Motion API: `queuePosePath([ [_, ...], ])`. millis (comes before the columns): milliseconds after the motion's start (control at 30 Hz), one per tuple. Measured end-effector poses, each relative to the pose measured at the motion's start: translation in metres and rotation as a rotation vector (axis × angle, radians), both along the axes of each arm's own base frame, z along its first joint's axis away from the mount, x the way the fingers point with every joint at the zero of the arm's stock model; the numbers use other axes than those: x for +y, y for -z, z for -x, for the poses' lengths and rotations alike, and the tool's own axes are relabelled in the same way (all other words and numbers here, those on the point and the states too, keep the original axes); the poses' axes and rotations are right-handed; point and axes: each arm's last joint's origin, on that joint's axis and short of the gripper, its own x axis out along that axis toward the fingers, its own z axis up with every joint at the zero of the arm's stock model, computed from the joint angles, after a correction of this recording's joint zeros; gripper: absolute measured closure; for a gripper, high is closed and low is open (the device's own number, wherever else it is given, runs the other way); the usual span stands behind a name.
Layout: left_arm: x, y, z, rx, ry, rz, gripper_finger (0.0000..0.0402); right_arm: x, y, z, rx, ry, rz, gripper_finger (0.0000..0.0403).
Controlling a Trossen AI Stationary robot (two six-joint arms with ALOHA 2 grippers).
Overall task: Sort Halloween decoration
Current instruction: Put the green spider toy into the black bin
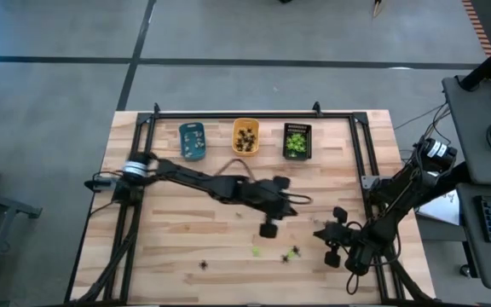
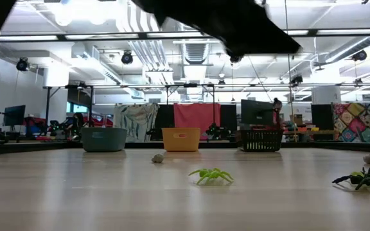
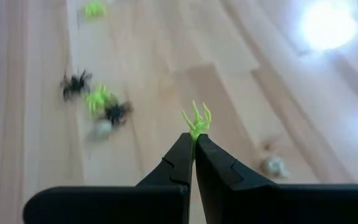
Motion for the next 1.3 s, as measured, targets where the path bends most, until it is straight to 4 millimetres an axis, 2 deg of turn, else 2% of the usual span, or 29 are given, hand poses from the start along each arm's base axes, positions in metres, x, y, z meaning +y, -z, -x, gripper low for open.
queuePosePath([
  [167, 0.006, -0.021, 0.05, -0.102, -0.023, 0.056, 0.0402, -0.002, -0.008, -0.013, -0.077, 0.044, 0.032, 0.0394],
  [400, 0.014, -0.033, 0.106, -0.212, -0.075, 0.143, 0.0402, -0.017, -0.023, -0.043, -0.139, 0.126, 0.111, 0.0394],
  [633, 0.023, -0.035, 0.144, -0.271, -0.185, 0.172, 0.0402, -0.056, -0.044, -0.086, -0.125, 0.235, 0.223, 0.0394],
  [800, 0.029, -0.033, 0.167, -0.286, -0.3, 0.158, 0.0402, -0.104, -0.06, -0.112, -0.087, 0.347, 0.302, 0.0394],
  [1000, 0.033, -0.031, 0.193, -0.297, -0.332, 0.181, 0.0402, -0.181, -0.075, -0.129, 0.006, 0.497, 0.365, 0.0394],
  [1133, 0.035, -0.028, 0.204, -0.299, -0.348, 0.2, 0.0402, -0.241, -0.081, -0.128, 0.058, 0.599, 0.304, 0.0394],
  [1300, 0.037, -0.02, 0.212, -0.282, -0.372, 0.224, 0.0402, -0.307, -0.077, -0.107, 0.086, 0.7, 0.119, 0.0394],
])
